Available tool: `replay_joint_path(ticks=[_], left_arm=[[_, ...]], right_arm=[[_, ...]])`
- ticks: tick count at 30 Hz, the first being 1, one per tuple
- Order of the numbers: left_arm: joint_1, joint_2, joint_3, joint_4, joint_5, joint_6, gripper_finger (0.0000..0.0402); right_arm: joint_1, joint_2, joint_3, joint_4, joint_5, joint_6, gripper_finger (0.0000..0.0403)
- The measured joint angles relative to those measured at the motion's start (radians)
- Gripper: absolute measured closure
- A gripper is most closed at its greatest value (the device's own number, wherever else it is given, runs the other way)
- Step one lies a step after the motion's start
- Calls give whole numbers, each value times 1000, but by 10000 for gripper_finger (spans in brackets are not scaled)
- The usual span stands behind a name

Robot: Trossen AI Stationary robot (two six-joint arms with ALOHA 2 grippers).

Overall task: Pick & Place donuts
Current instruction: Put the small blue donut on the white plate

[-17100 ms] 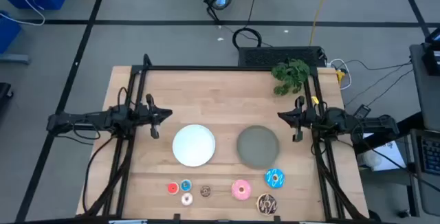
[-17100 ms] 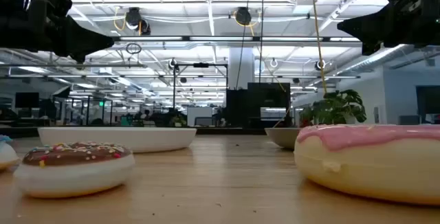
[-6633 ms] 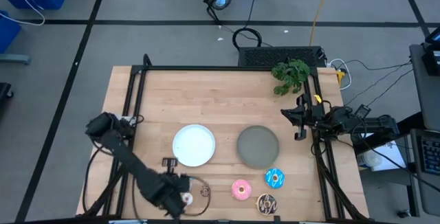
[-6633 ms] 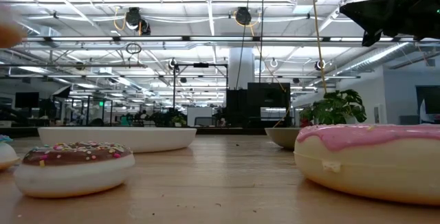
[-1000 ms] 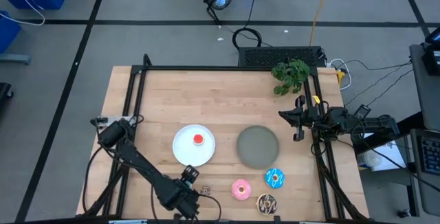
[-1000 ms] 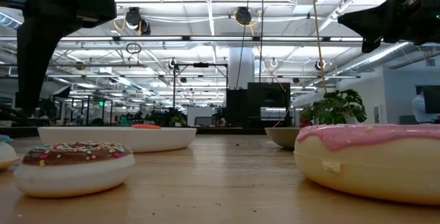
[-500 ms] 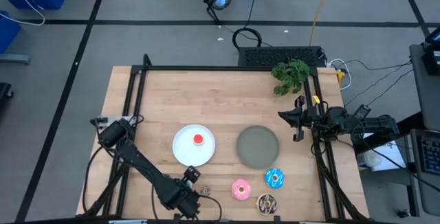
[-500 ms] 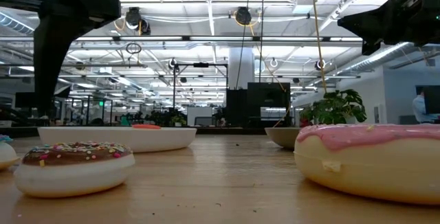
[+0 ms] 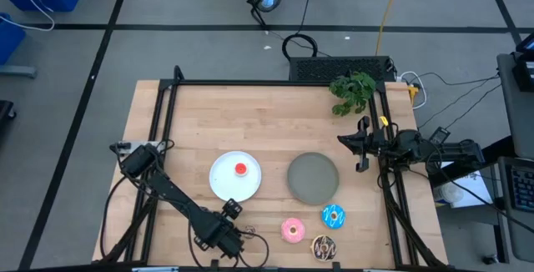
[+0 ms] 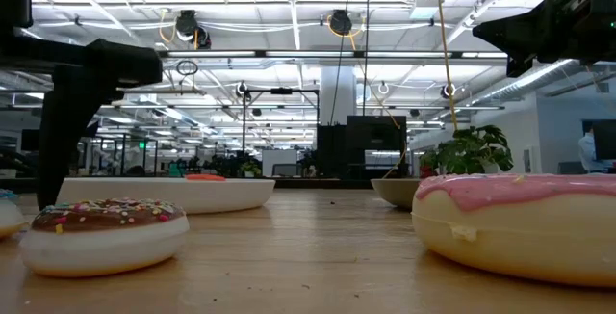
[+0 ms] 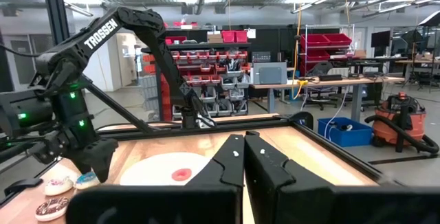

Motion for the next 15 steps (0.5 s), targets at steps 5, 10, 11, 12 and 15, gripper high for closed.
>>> replay_joint_path(ticks=[5,10,11,12,15], left_arm=[[-1,-3,-15,33,1,33,53],[-1,-2,-4,67,-15,60,53],[-1,-1,-1,71,-16,65,53],[-1,0,0,76,-17,68,53],[5,0,1,82,-10,64,53]], right_arm=[[0,0,0,0,0,-7,403],[0,0,0,0,0,-7,403],[0,0,0,0,0,-7,403],[0,0,0,0,0,-7,403],[0,0,0,-8,0,-7,403]])
